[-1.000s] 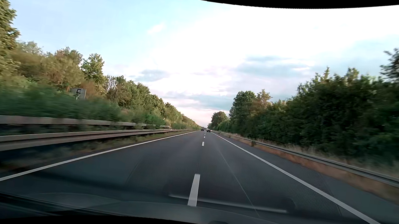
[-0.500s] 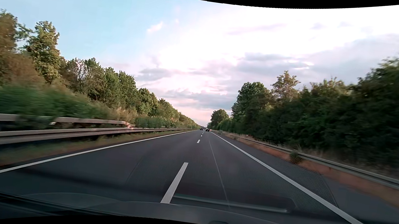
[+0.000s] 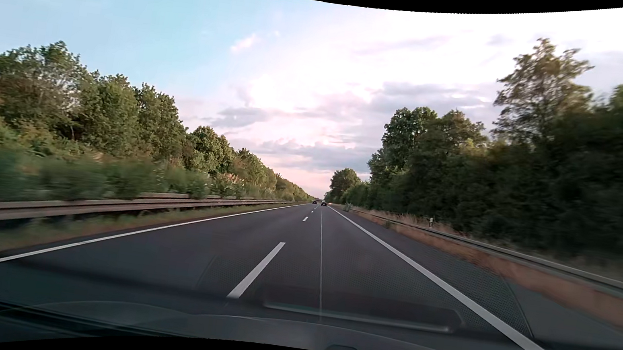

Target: Follow the waypoints while adhering to traffic rules and regulations

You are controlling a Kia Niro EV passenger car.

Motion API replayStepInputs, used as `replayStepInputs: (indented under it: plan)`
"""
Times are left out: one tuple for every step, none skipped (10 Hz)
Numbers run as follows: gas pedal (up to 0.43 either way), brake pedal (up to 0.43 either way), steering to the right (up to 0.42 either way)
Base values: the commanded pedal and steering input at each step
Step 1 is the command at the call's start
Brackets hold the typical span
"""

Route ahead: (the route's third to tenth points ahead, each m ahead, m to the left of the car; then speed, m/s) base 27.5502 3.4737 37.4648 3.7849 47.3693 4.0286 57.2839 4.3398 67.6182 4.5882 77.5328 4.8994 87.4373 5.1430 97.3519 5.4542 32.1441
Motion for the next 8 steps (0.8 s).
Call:
replayStepInputs:
  plan:
    - [0.220, 0.000, -0.007]
    - [0.220, 0.000, -0.007]
    - [0.220, 0.000, -0.007]
    - [0.220, 0.000, -0.007]
    - [0.209, 0.000, -0.007]
    - [0.209, 0.000, -0.007]
    - [0.209, 0.000, -0.007]
    - [0.197, 0.000, -0.007]
